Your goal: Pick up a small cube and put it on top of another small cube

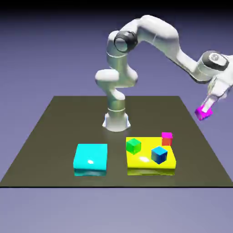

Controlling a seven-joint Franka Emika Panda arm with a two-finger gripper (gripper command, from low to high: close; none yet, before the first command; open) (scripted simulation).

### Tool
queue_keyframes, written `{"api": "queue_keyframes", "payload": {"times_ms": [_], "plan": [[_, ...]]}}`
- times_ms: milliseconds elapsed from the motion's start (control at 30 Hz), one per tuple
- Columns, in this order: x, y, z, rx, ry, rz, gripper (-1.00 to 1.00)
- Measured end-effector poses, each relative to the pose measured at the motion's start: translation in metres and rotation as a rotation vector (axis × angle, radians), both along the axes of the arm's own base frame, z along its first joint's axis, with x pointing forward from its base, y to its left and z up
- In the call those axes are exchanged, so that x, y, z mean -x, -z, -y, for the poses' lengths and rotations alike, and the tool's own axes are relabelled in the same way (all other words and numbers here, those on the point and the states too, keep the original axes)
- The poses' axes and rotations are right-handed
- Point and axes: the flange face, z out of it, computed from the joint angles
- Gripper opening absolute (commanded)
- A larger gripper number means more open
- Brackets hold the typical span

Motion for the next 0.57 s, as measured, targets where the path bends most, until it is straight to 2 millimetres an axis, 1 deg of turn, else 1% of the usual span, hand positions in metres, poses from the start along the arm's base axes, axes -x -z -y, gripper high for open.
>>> {"api": "queue_keyframes", "payload": {"times_ms": [67, 133, 233, 267, 300, 333, 467, 500, 567], "plan": [[-0.011, 0.034, 0.018, 0.076, 0.061, -0.173, -1.00], [-0.018, 0.068, 0.035, 0.149, 0.116, -0.353, -1.00], [-0.019, 0.119, 0.059, 0.247, 0.185, -0.630, -1.00], [-0.018, 0.132, 0.065, 0.271, 0.203, -0.708, -1.00], [-0.023, 0.124, 0.066, 0.271, 0.206, -0.684, -1.00], [-0.023, 0.124, 0.066, 0.271, 0.206, -0.684, -1.00], [-0.017, 0.164, 0.105, 0.271, 0.206, -0.684, -1.00], [-0.015, 0.169, 0.109, 0.271, 0.206, -0.684, 1.00], [-0.016, 0.169, 0.109, 0.272, 0.205, -0.684, 1.00]]}}
